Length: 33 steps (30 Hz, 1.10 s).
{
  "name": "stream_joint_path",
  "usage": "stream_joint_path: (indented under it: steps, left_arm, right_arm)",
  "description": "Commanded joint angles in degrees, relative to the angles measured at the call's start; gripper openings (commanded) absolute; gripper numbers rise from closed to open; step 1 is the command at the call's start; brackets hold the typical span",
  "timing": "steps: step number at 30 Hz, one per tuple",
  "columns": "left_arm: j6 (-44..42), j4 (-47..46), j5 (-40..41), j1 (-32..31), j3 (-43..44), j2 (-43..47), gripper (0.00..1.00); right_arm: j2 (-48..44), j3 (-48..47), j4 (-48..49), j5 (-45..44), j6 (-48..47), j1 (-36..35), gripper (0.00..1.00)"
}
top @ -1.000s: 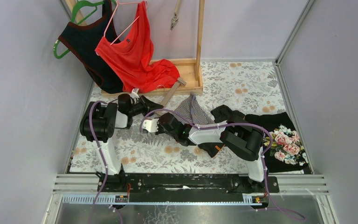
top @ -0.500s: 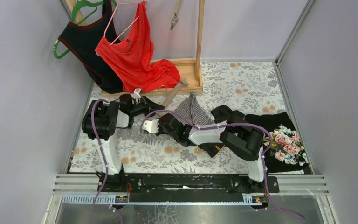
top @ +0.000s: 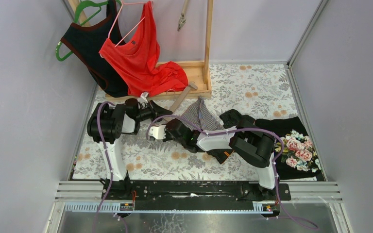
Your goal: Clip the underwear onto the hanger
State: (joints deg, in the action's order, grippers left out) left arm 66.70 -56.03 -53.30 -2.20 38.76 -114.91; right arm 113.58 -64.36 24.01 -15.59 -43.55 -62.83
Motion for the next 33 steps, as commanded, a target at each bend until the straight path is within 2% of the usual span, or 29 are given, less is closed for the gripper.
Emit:
stream_joint_path:
  steps: [1,20,28,33]
  left_arm:
    - [1.2,4.8,-3.2,-1.1,-0.5,-2.6,0.00]
    - [2.5,1.9,-4.7,-1.1,-0.6,-3.6,0.00]
    - [5.8,-4.4,-7.0,-1.2,-1.1,-5.7,0.00]
    - [5.7,-4.5,-7.0,-1.2,-1.2,-5.8,0.13]
  right_arm:
    - [-4.2,-0.2,2.6,0.0,-0.9,-0.8,0.00]
    - [-4.4,-0.4,2.4,-0.2,-1.3,-0.9,0.00]
    - [-4.6,-0.1,2.8,-0.9,-1.7,-1.0,0.00]
    - [-4.7,0.1,2.9,-1.3,-1.8,-1.0,0.00]
